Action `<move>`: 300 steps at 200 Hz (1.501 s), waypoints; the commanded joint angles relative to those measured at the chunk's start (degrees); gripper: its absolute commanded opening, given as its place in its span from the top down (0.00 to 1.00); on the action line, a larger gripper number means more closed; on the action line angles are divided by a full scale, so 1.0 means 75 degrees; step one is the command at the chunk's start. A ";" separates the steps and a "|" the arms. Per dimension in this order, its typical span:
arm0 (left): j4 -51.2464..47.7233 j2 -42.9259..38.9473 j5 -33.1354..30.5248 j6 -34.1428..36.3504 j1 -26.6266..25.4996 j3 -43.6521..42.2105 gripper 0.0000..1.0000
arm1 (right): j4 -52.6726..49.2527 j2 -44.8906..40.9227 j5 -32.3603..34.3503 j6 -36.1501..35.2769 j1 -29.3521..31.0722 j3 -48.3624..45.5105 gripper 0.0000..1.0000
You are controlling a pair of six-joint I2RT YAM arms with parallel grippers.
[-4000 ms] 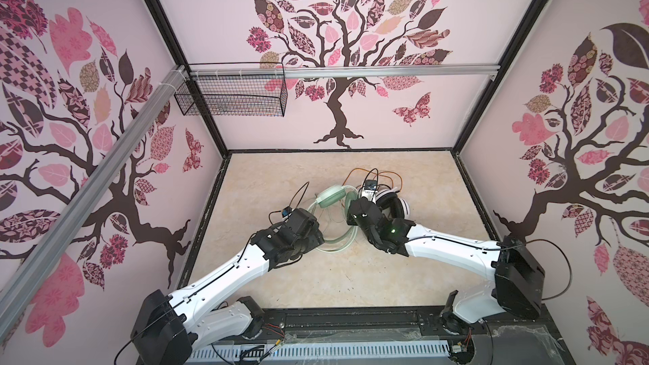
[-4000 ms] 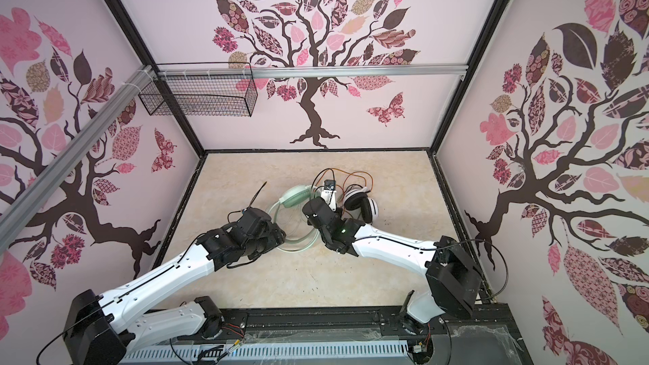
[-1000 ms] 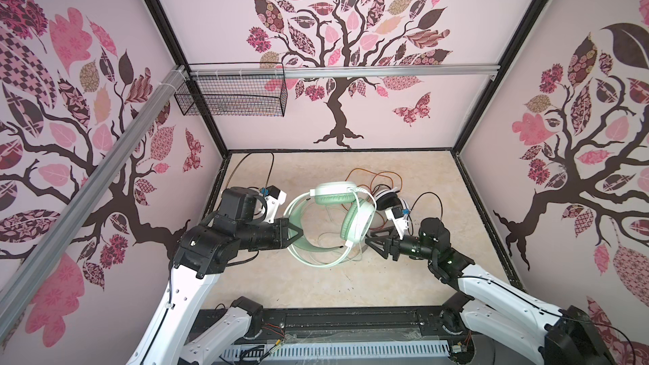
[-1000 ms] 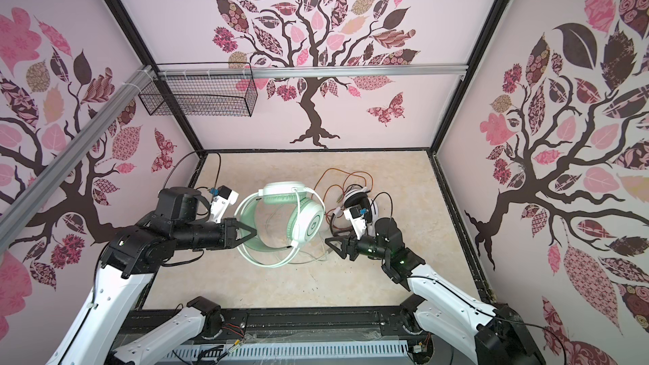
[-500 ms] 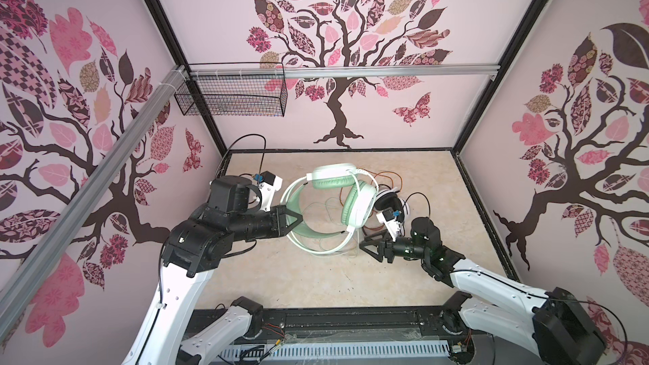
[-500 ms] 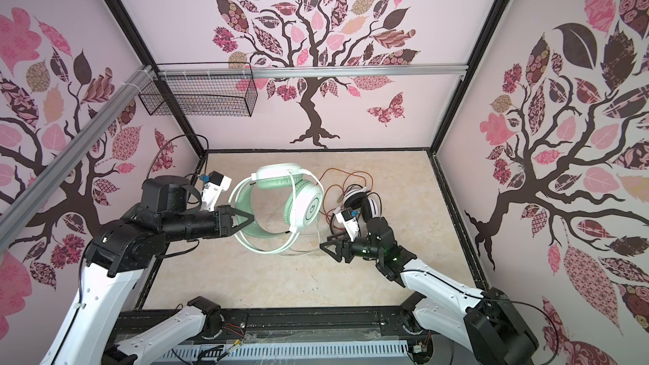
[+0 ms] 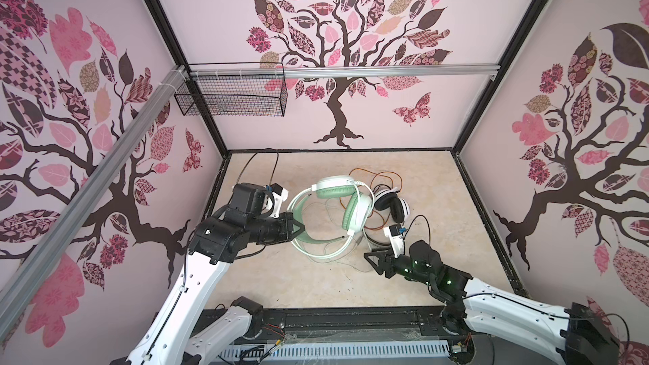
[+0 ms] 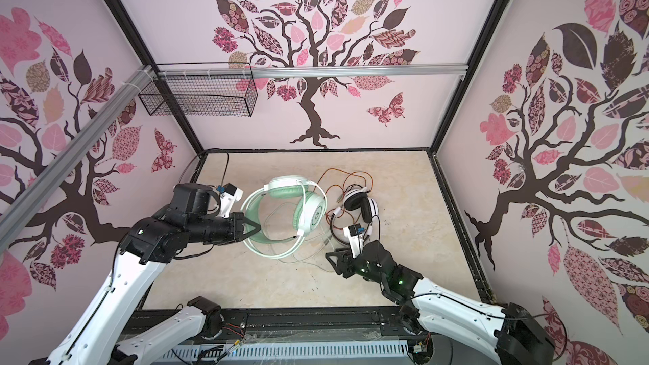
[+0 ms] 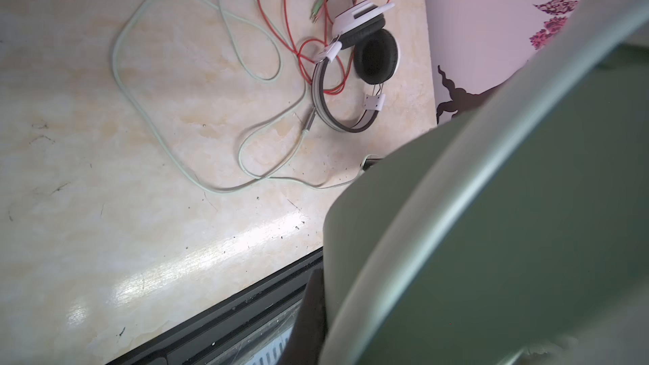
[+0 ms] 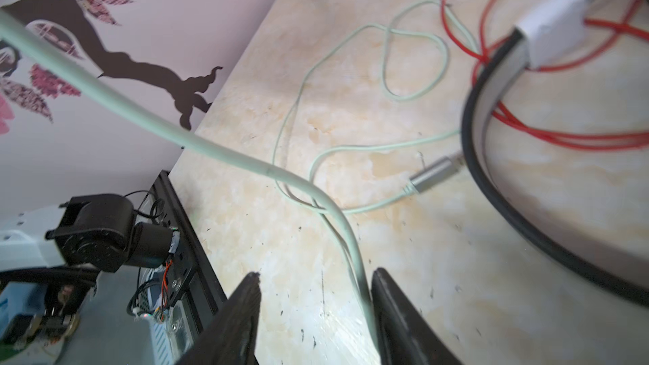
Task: Wrap the headphones
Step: 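Lower the right gripper toward the mint-green cable near the robot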
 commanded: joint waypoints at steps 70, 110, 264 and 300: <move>0.1942 0.0996 0.0146 -0.0098 0.0030 -0.0905 1.00 | -0.1366 -0.0682 0.1650 0.1183 0.1106 0.0100 0.45; 0.2322 0.1445 -0.0141 -0.0013 0.0029 -0.0944 1.00 | -0.1588 0.1607 0.3011 0.2217 0.2671 0.1407 0.38; 0.2553 0.1896 -0.0999 0.0706 0.0369 -0.0919 1.00 | -0.4422 0.7231 0.3788 0.6428 0.2580 0.6062 0.55; 0.2532 0.1772 -0.0952 0.0745 0.0369 -0.1037 1.00 | -0.4608 0.7980 0.3666 0.6393 0.2533 0.6534 0.57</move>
